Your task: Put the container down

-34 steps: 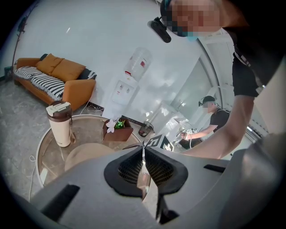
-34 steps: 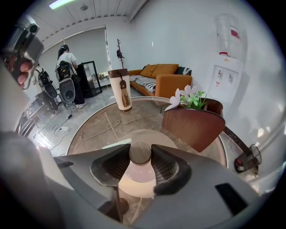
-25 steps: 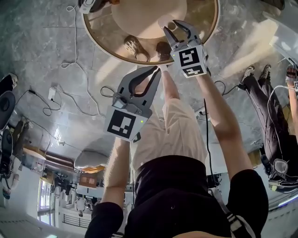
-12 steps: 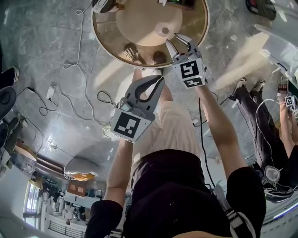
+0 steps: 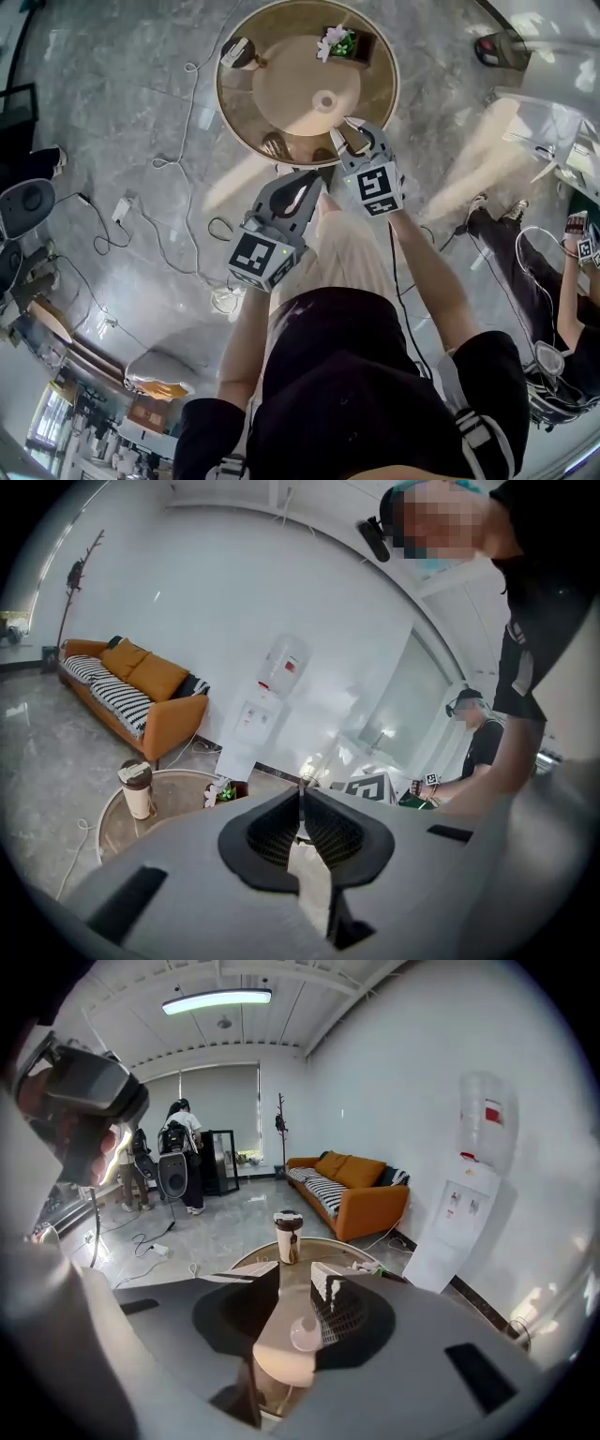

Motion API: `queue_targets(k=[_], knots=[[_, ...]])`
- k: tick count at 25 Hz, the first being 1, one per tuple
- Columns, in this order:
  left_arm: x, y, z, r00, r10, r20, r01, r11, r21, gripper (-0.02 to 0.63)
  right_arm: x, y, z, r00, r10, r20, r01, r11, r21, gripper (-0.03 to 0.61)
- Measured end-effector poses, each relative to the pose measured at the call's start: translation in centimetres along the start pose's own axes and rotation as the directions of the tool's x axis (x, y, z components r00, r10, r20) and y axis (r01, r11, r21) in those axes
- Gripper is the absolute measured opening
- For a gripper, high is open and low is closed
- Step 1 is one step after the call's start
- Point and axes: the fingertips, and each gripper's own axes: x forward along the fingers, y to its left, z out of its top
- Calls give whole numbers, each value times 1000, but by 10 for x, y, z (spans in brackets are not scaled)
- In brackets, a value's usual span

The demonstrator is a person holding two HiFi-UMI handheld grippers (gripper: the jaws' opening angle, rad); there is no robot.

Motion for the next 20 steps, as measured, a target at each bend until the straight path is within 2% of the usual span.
queue_targets(k=[6,12,16,20], knots=[[-22,-23,28,1000,-2,14,1,999,35,29,-45,12,39,999,21,48,-23,999,39,95],[-32,-28,59,997,17,78,-24,996,89,29,-77,11,83,991,19,136,-24,999,28,71],[-44,-30,69,993,43,109,-53,995,90,29,-99,12,106,983,8,181,-15,999,39,60],[-55,-31,73,990,62,126,-73,994,84,29,-114,10,112,980,-10,197,3,999,35,38]])
